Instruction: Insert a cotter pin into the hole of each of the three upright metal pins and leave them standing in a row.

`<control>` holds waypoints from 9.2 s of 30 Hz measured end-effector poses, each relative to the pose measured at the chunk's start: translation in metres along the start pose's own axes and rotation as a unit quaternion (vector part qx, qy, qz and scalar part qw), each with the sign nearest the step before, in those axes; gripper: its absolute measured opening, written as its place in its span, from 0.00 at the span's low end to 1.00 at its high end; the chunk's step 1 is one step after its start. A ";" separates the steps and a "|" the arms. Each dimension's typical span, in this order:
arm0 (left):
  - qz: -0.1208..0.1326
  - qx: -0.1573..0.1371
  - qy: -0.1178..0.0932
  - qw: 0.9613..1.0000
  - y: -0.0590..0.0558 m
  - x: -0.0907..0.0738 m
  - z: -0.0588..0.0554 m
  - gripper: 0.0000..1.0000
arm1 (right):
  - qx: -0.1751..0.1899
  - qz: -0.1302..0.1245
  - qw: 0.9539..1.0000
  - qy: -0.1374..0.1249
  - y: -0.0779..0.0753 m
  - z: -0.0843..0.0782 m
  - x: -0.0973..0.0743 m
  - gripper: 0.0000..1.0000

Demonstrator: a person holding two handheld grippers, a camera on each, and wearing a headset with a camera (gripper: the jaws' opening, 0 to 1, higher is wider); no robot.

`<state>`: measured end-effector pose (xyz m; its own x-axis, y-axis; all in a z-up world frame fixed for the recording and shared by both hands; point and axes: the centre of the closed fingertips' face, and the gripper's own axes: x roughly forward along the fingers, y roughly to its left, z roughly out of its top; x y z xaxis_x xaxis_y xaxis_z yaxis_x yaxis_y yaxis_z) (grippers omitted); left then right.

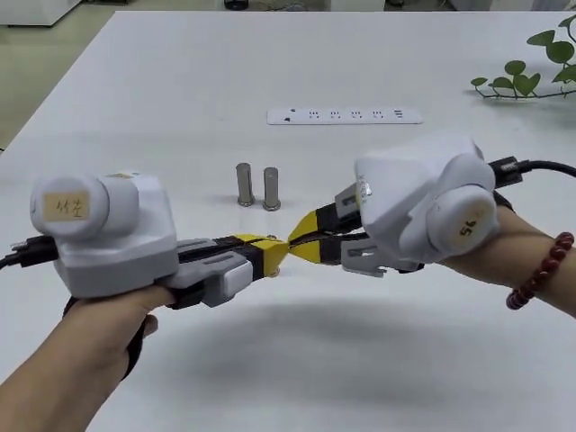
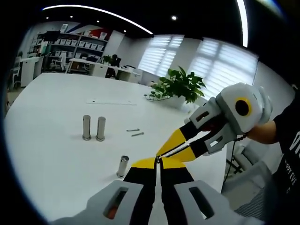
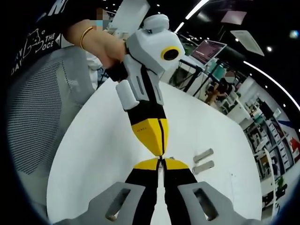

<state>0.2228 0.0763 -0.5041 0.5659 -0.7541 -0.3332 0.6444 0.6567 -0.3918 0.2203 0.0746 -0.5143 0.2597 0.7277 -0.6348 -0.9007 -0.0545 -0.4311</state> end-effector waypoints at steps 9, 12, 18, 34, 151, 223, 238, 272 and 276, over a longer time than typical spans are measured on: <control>-0.003 0.053 0.009 0.999 0.001 -0.002 -0.004 0.00 | 0.114 0.013 0.993 -0.033 0.001 -0.006 -0.002 0.04; -0.009 0.078 0.014 0.997 0.001 -0.003 -0.007 0.00 | 0.172 0.024 0.984 -0.050 0.003 -0.006 -0.003 0.06; -0.028 0.128 0.027 0.991 0.002 -0.005 -0.017 0.00 | 0.256 0.055 0.963 -0.071 0.008 -0.012 -0.002 0.07; -0.084 0.167 0.023 0.982 -0.011 -0.012 -0.026 0.00 | 0.328 0.114 0.930 -0.120 0.033 -0.003 -0.004 0.07; 0.116 0.132 0.021 0.984 0.075 0.047 -0.044 0.09 | 0.145 0.065 0.987 -0.002 -0.013 -0.053 0.035 0.00; 0.111 0.151 0.027 0.982 0.074 0.050 -0.045 0.06 | 0.105 0.052 0.993 0.008 -0.020 -0.041 0.044 0.00; 0.112 0.151 0.027 0.982 0.074 0.050 -0.045 0.06 | 0.106 0.055 0.993 0.007 -0.020 -0.039 0.048 0.00; 0.120 0.159 0.038 0.979 0.086 0.044 -0.042 0.05 | 0.338 -0.039 0.939 -0.047 -0.016 -0.055 0.012 0.31; 0.124 0.157 0.034 0.979 0.093 0.038 -0.037 0.05 | 0.351 -0.046 0.934 -0.050 -0.013 -0.056 0.008 0.34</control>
<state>0.2854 0.1081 -0.5844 0.6962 -0.5628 -0.4456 0.6239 0.7814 -0.0124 0.2539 0.0430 -0.5498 0.3456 0.7698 -0.5366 -0.8917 0.4476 0.0679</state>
